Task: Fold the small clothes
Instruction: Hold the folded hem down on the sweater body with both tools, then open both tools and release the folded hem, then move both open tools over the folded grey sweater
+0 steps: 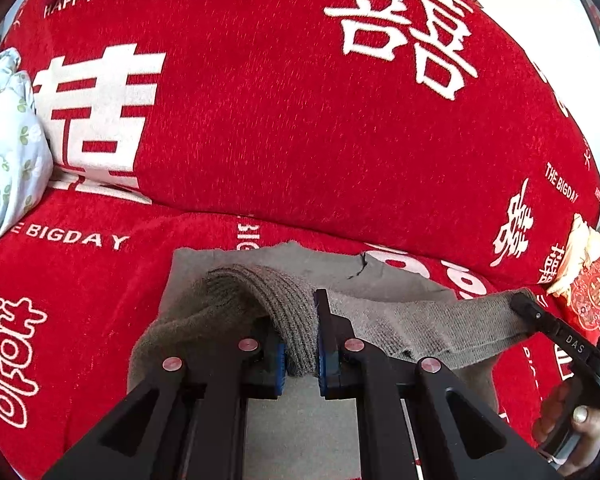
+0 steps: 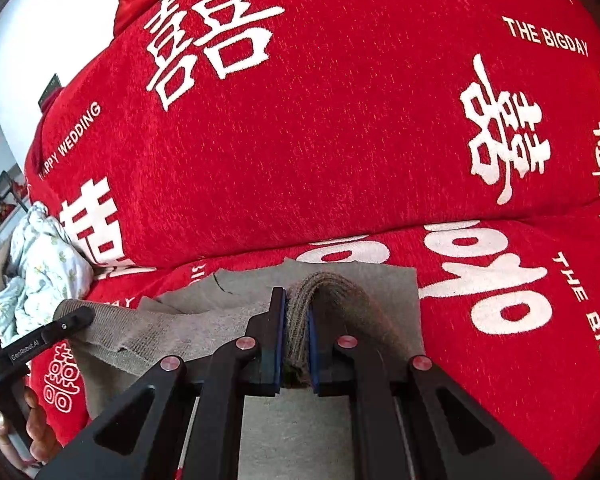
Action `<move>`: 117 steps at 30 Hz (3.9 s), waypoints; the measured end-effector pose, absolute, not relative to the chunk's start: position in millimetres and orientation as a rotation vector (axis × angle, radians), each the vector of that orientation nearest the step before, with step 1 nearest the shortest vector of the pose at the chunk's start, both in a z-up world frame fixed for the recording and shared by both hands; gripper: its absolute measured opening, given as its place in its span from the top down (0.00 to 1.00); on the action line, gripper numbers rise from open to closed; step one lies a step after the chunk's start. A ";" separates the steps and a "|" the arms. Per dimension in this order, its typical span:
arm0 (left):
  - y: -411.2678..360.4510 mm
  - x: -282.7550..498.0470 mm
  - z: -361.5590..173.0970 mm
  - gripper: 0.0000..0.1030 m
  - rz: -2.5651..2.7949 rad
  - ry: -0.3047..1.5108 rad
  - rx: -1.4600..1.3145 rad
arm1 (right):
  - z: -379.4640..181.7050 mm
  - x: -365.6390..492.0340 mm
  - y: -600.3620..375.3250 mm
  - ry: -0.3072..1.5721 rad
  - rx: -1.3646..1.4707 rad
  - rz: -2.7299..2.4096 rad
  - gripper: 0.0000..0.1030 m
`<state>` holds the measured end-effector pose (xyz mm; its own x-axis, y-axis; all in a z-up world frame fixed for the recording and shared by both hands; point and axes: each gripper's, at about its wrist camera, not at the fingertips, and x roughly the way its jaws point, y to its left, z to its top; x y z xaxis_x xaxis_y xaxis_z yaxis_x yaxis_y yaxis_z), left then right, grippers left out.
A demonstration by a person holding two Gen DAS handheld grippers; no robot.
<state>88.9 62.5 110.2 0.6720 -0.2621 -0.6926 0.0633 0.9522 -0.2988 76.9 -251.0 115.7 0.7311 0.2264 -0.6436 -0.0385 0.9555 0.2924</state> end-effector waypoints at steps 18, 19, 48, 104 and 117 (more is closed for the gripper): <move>67.2 132.3 81.9 0.88 -0.202 0.879 -0.250 | 88.9 125.8 -248.3 0.779 0.262 0.077 0.90; 67.5 134.6 81.0 0.88 -0.199 0.882 -0.246 | 87.5 127.5 -248.9 0.778 0.272 0.076 0.90; 64.6 216.3 5.8 0.42 -0.187 1.146 -0.361 | 15.6 195.6 -262.0 0.975 0.412 -0.005 0.59; 37.3 37.0 -3.1 0.20 -0.134 0.973 0.006 | 4.1 24.5 -195.5 0.902 -0.004 0.041 0.22; 141.8 -42.4 -9.6 0.21 -0.108 0.978 -0.440 | 23.8 -15.6 -224.4 0.878 0.065 -0.025 0.21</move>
